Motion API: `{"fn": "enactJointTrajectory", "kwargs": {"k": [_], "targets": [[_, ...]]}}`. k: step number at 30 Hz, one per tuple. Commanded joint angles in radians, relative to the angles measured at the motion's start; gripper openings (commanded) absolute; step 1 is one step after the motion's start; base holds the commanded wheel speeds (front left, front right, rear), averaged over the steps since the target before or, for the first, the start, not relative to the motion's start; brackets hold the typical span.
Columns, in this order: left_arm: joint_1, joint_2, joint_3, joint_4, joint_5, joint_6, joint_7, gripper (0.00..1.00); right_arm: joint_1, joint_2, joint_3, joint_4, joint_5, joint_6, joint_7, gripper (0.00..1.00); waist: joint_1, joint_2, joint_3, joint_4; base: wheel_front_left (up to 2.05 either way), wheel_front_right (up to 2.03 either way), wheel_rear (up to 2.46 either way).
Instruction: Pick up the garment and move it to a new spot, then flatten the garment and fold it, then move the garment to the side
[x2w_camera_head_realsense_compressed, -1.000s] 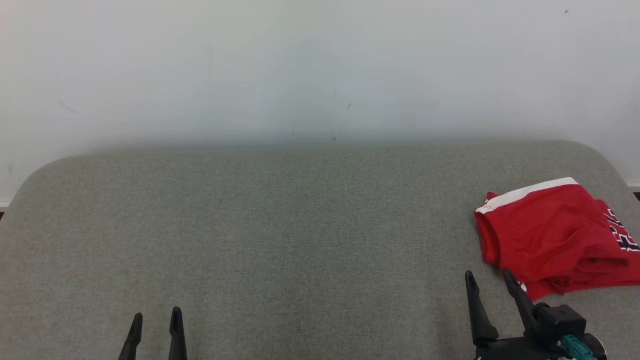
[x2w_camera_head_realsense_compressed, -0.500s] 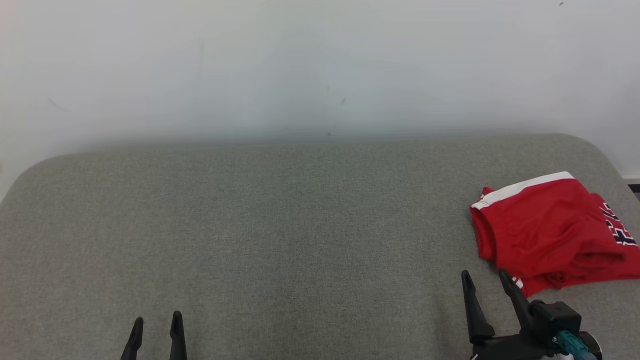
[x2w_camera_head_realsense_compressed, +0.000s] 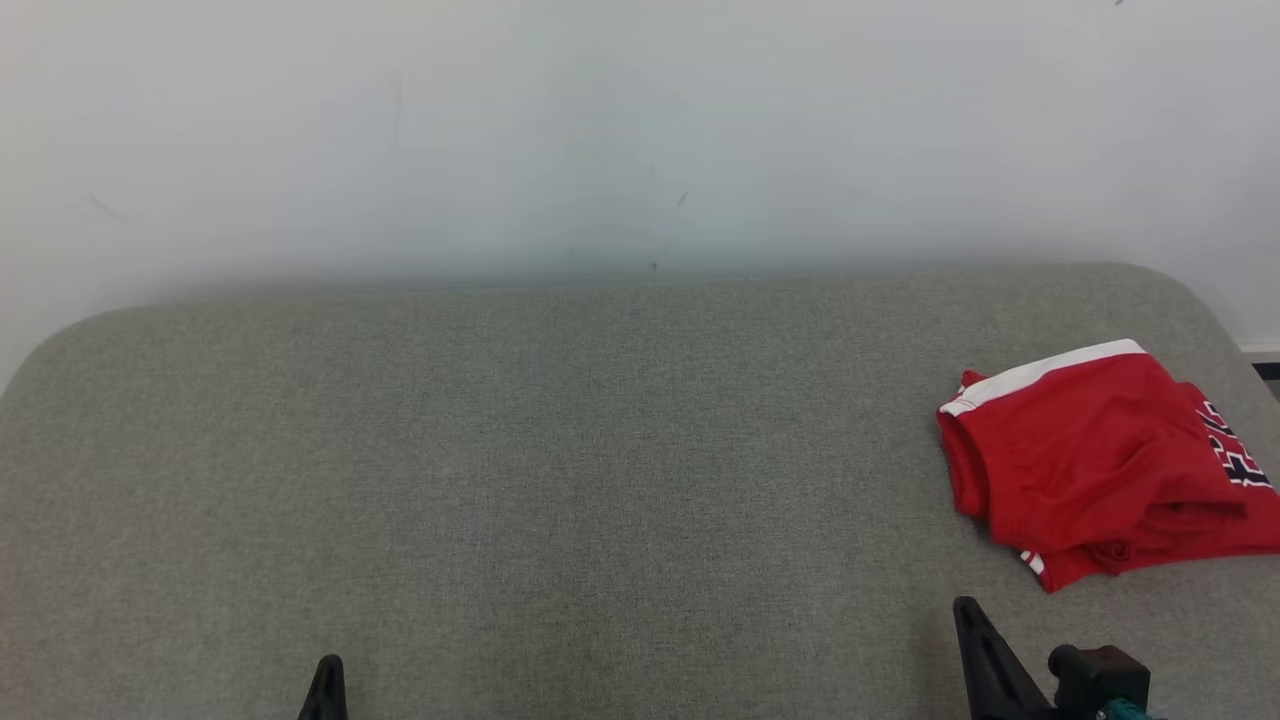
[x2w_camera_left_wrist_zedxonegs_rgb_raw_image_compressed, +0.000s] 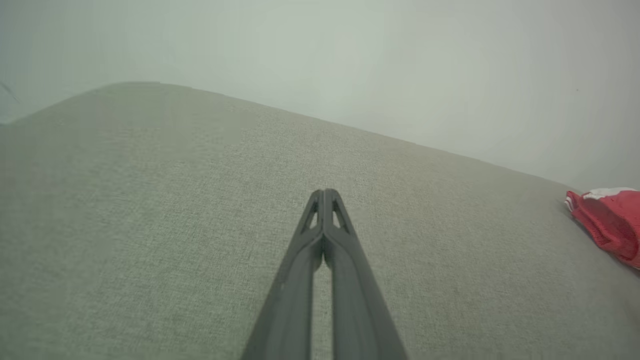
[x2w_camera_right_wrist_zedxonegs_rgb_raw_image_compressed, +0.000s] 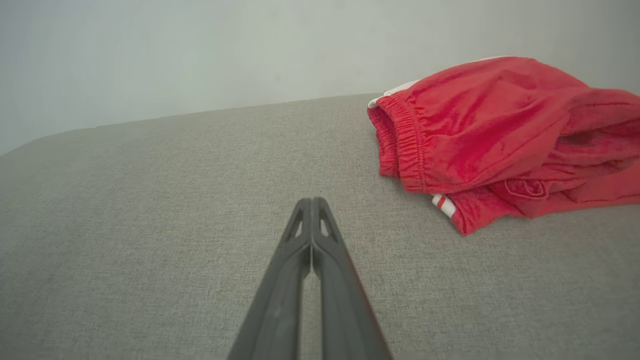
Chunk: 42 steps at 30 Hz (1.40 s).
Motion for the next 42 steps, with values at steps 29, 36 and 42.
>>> {"fn": "enactJointTrajectory", "kwargs": {"k": [29, 36, 42], "targets": [[-0.125, 0.007, 0.024, 0.045, -0.47, 0.001, 0.12, 0.0, -0.087, 0.0, -0.063, -0.006, 0.523, -0.001, 0.101, 0.0, 0.0, 0.0, 0.008, 0.004, 0.0, 0.0, 0.0], [-0.149, 0.008, 0.03, 0.056, -0.559, 0.001, 0.144, 0.0, -0.103, 0.0, -0.075, -0.005, 0.623, -0.001, 0.121, 0.0, 0.0, 0.0, 0.01, 0.005, 0.0, 0.0, 0.0], [-0.168, 0.008, 0.035, 0.065, -0.63, 0.001, 0.164, 0.0, -0.114, 0.0, -0.084, -0.003, 0.703, -0.001, 0.137, 0.0, -0.0001, 0.0, 0.012, 0.006, 0.0, 0.0, 0.0]]}}
